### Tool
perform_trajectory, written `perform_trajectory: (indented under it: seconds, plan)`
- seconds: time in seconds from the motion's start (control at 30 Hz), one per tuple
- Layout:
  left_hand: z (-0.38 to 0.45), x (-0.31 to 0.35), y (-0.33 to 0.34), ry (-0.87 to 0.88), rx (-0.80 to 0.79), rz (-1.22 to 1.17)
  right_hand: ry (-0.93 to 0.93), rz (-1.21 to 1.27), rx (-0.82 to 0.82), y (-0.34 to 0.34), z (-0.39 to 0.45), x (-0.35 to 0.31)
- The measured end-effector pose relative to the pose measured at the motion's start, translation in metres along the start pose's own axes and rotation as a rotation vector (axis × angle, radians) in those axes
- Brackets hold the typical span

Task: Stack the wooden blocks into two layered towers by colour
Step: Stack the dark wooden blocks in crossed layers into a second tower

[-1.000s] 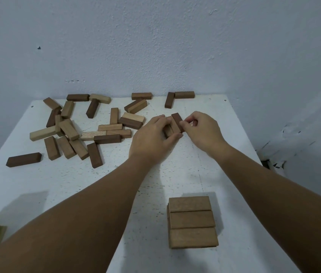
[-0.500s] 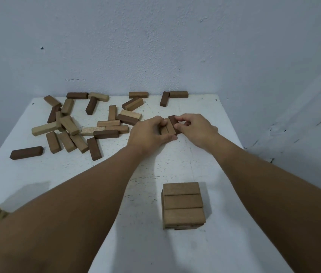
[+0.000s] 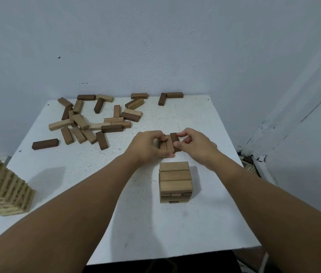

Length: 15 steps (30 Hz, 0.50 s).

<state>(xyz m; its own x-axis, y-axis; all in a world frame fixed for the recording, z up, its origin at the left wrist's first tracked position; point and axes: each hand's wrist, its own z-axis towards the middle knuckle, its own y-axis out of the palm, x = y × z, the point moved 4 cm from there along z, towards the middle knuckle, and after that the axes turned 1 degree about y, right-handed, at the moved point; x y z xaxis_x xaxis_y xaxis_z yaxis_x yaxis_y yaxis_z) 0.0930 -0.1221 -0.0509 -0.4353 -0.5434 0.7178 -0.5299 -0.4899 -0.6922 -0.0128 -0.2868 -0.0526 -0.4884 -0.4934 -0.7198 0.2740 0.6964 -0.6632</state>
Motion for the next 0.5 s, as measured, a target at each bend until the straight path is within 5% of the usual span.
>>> perform_trajectory:
  seconds: [0.5]
  plan:
    - [-0.010,0.020,-0.004,0.003,-0.063,0.097,-0.035,0.152,-0.430,-0.009,-0.010,0.006]
